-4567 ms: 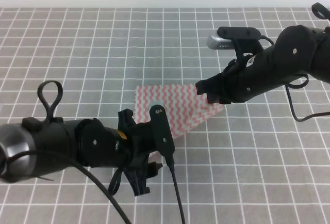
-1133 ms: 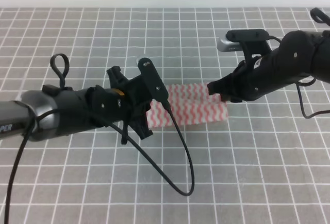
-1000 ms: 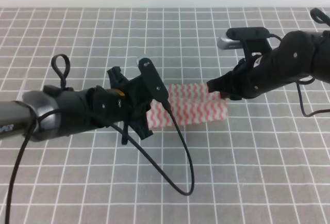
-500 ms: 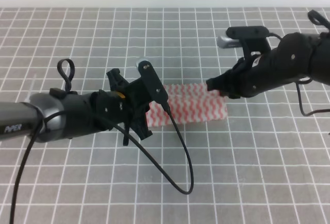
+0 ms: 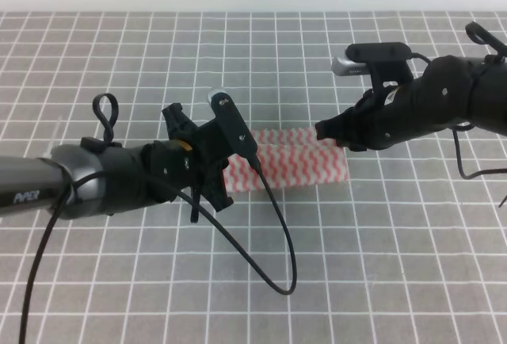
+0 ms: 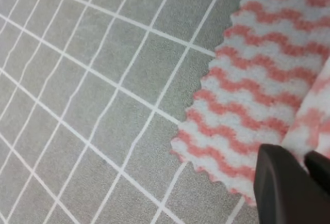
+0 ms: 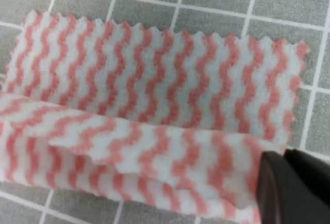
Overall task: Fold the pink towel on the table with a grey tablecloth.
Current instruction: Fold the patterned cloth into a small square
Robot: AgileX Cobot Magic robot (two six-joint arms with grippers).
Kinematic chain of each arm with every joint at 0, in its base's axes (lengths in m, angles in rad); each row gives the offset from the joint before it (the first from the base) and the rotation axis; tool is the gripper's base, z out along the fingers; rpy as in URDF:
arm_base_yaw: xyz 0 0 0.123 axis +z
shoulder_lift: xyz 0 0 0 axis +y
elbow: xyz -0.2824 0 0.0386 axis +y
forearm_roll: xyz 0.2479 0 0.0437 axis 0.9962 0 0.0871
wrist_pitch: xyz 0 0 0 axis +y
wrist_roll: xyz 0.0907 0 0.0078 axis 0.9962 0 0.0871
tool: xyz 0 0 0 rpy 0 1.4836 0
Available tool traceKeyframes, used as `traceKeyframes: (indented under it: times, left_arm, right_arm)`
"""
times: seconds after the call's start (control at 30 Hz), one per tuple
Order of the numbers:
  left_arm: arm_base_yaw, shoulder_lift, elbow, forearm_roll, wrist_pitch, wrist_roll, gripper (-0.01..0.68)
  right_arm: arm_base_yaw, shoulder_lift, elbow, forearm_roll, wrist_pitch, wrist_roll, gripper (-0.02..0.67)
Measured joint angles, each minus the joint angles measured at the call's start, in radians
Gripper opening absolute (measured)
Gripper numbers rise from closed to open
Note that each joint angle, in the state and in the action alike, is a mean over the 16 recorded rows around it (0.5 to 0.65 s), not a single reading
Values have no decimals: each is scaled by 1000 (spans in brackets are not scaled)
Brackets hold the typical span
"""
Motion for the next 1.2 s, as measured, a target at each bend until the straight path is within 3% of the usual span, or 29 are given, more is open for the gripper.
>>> traceKeyframes:
  times: [1.2]
  left_arm:
    - [19, 83, -118, -11, 40, -1, -2]
  right_arm:
    - [-6, 28, 0, -25, -73, 0, -16]
